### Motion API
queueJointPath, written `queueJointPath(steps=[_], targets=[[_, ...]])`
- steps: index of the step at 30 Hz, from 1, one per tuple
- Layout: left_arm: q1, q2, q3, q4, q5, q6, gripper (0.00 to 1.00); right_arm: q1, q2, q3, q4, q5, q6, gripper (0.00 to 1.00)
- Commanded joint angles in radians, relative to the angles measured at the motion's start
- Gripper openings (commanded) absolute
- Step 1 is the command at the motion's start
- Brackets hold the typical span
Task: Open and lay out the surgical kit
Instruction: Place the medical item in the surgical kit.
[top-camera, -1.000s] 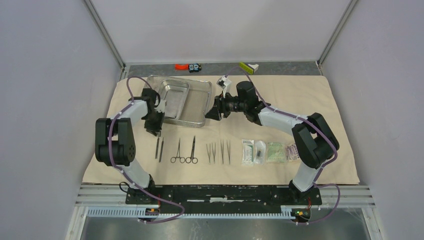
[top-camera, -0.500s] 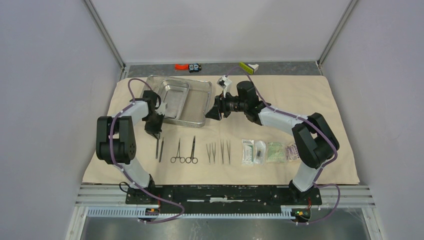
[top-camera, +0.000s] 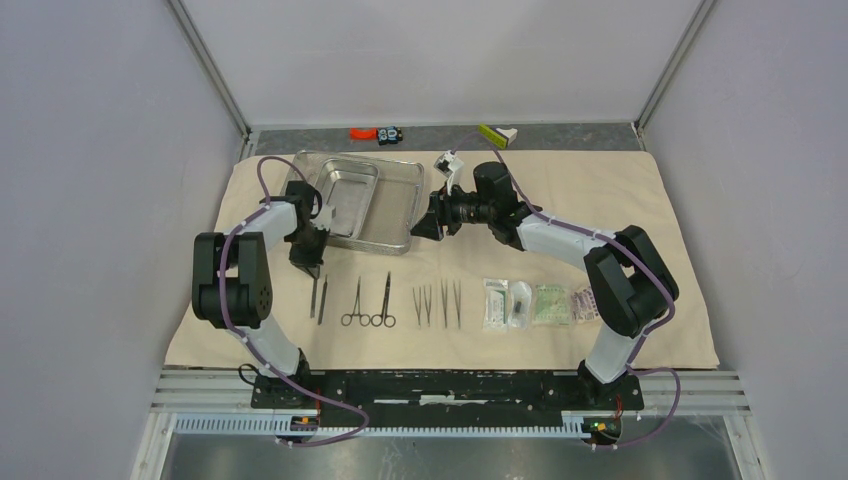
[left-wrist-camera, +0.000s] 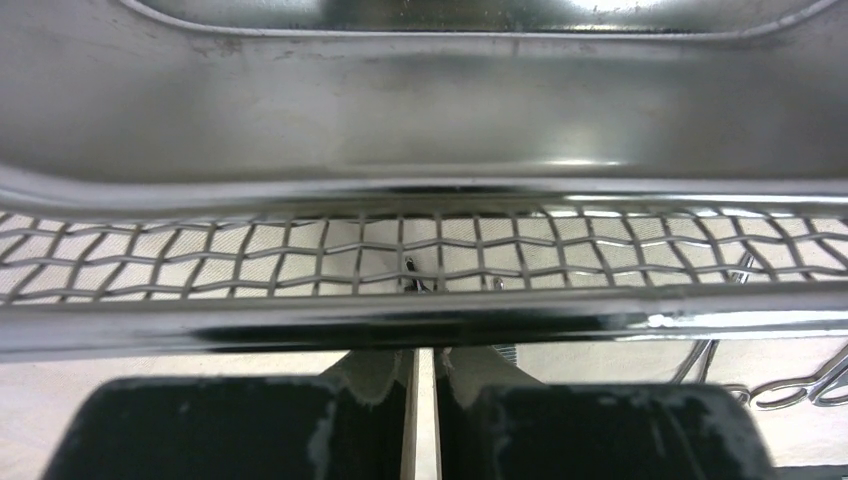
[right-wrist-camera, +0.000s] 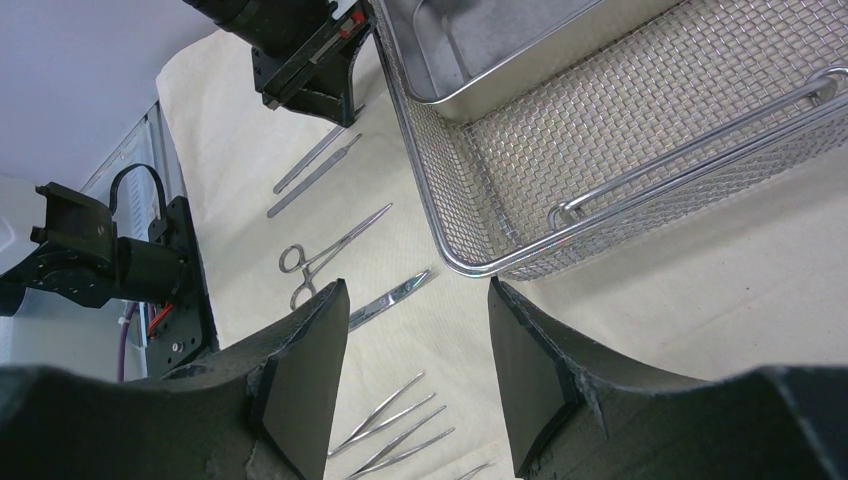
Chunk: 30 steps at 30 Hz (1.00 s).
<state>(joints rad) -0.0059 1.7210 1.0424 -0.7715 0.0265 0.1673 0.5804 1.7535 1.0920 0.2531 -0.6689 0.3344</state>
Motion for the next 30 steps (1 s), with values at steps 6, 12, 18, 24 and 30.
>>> queueJointPath(steps=[6, 12, 18, 24, 30], targets=[[0.004, -0.025, -0.008, -0.034, -0.002, 0.070, 0.10, -0.004, -0.006, 0.046, 0.019, 0.000, -0.011, 0.60], [0.004, -0.042, -0.011, -0.050, -0.002, 0.071, 0.10, -0.004, -0.006, 0.046, 0.019, 0.000, -0.012, 0.61], [0.004, -0.047, -0.009, -0.070, -0.001, 0.069, 0.10, -0.004, -0.006, 0.049, 0.019, 0.000, -0.011, 0.60], [0.003, -0.040, -0.003, -0.083, 0.003, 0.064, 0.09, -0.004, -0.006, 0.049, 0.019, 0.000, -0.012, 0.60], [0.003, -0.039, -0.004, -0.076, -0.003, 0.064, 0.10, -0.004, -0.008, 0.047, 0.017, 0.000, -0.013, 0.61]])
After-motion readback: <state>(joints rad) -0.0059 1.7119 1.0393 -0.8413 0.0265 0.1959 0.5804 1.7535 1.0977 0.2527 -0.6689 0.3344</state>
